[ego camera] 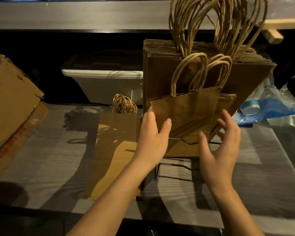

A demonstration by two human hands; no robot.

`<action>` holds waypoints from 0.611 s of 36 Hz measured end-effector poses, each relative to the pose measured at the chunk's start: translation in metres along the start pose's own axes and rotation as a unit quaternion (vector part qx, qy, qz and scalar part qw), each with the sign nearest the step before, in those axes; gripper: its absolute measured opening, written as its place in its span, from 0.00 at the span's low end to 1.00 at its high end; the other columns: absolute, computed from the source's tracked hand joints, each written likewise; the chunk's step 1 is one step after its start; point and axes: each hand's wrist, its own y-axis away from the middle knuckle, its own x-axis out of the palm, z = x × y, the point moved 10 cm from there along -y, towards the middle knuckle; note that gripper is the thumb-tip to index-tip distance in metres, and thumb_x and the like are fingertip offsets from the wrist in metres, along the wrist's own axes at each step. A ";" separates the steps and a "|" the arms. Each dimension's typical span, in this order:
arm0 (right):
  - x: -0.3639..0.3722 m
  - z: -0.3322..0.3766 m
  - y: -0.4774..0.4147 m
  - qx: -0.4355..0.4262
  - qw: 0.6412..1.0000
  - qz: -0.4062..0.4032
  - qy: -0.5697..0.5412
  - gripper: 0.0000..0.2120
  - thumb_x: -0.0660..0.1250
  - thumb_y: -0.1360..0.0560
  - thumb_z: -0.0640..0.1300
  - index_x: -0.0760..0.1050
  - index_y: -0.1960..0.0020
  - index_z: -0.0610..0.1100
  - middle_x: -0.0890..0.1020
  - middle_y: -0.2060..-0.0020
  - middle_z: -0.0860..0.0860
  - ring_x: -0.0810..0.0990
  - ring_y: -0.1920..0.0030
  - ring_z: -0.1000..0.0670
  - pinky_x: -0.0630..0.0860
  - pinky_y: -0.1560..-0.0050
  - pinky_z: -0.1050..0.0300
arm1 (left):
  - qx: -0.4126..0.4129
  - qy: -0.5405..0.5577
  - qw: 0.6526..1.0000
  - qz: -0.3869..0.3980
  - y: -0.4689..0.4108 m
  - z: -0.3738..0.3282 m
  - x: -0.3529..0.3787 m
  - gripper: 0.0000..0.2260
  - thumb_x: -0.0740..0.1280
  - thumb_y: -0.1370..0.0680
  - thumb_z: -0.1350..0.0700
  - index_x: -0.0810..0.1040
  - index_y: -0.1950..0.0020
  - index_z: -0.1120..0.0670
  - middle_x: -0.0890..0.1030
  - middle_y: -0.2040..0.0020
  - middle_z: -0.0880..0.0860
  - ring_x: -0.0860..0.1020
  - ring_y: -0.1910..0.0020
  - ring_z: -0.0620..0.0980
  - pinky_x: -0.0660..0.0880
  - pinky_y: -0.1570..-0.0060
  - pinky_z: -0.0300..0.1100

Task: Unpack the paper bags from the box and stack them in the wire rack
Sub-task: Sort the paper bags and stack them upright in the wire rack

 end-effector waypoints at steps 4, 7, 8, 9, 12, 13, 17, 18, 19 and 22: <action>0.011 -0.011 -0.011 0.077 0.993 0.056 -0.064 0.35 0.67 0.25 0.38 0.53 0.23 0.45 0.62 0.27 0.54 0.61 0.28 0.57 0.62 0.27 0.50 | -0.014 0.020 1.000 -0.005 0.002 0.004 -0.002 0.03 0.60 0.19 0.55 0.68 0.52 0.51 0.65 0.60 0.42 0.67 0.63 0.43 0.66 0.55 0.37; 0.016 -0.009 -0.014 0.089 0.990 0.076 -0.085 0.34 0.67 0.24 0.40 0.53 0.24 0.47 0.62 0.27 0.55 0.61 0.28 0.58 0.62 0.27 0.52 | 0.001 0.029 1.000 -0.009 0.003 -0.007 -0.001 0.03 0.60 0.19 0.55 0.70 0.49 0.53 0.69 0.56 0.44 0.70 0.58 0.46 0.69 0.54 0.37; 0.017 -0.006 -0.014 0.082 0.990 0.077 -0.083 0.34 0.67 0.24 0.41 0.54 0.24 0.47 0.63 0.27 0.53 0.61 0.28 0.56 0.62 0.27 0.50 | 0.010 0.029 0.999 -0.009 0.003 -0.013 0.000 0.04 0.60 0.19 0.55 0.70 0.47 0.54 0.71 0.53 0.45 0.71 0.55 0.43 0.68 0.53 0.34; 0.017 -0.003 -0.014 0.074 0.991 0.075 -0.080 0.35 0.67 0.25 0.42 0.54 0.24 0.47 0.64 0.27 0.52 0.62 0.28 0.55 0.63 0.28 0.49 | 0.018 0.027 0.999 -0.011 0.002 -0.018 0.000 0.06 0.60 0.19 0.55 0.71 0.44 0.55 0.72 0.50 0.47 0.71 0.53 0.39 0.68 0.53 0.31; 0.018 -0.004 -0.011 0.088 0.991 0.065 -0.072 0.38 0.68 0.25 0.39 0.50 0.23 0.47 0.60 0.26 0.53 0.59 0.26 0.54 0.60 0.26 0.50 | 0.023 0.012 1.000 -0.002 -0.002 -0.024 0.006 0.16 0.59 0.19 0.54 0.68 0.33 0.57 0.71 0.42 0.48 0.70 0.45 0.38 0.69 0.43 0.34; 0.018 -0.005 -0.010 0.093 0.991 0.064 -0.069 0.39 0.68 0.25 0.38 0.48 0.23 0.46 0.58 0.26 0.53 0.57 0.26 0.54 0.58 0.26 0.50 | 0.019 0.007 1.000 0.008 -0.003 -0.023 0.008 0.20 0.59 0.19 0.53 0.64 0.28 0.55 0.69 0.35 0.48 0.68 0.38 0.39 0.66 0.38 0.35; 0.014 -0.004 0.000 0.085 0.993 0.050 -0.062 0.42 0.68 0.25 0.36 0.44 0.23 0.45 0.53 0.23 0.49 0.51 0.24 0.54 0.54 0.24 0.51 | -0.011 -0.011 1.000 0.014 -0.003 -0.006 0.010 0.23 0.59 0.19 0.52 0.59 0.25 0.51 0.64 0.30 0.49 0.63 0.31 0.46 0.63 0.30 0.44; 0.012 -0.001 0.003 0.074 0.995 0.041 -0.055 0.41 0.67 0.25 0.37 0.44 0.23 0.44 0.52 0.23 0.48 0.51 0.24 0.54 0.53 0.24 0.52 | -0.023 -0.013 1.000 0.010 -0.002 0.000 0.009 0.23 0.59 0.19 0.52 0.59 0.25 0.51 0.64 0.31 0.49 0.63 0.31 0.45 0.63 0.31 0.44; 0.010 0.003 0.006 0.058 0.997 0.033 -0.049 0.40 0.66 0.26 0.38 0.45 0.23 0.43 0.53 0.23 0.47 0.51 0.24 0.53 0.52 0.24 0.54 | -0.034 -0.013 0.999 0.008 -0.001 0.006 0.008 0.24 0.59 0.19 0.52 0.58 0.25 0.50 0.64 0.31 0.48 0.63 0.31 0.45 0.62 0.31 0.42; 0.011 0.022 0.018 -0.003 0.998 0.028 -0.054 0.36 0.64 0.26 0.40 0.49 0.24 0.41 0.57 0.24 0.44 0.54 0.24 0.49 0.56 0.25 0.50 | -0.058 -0.009 0.998 0.012 0.003 0.020 0.005 0.23 0.59 0.19 0.52 0.58 0.25 0.48 0.63 0.30 0.47 0.63 0.34 0.41 0.61 0.36 0.37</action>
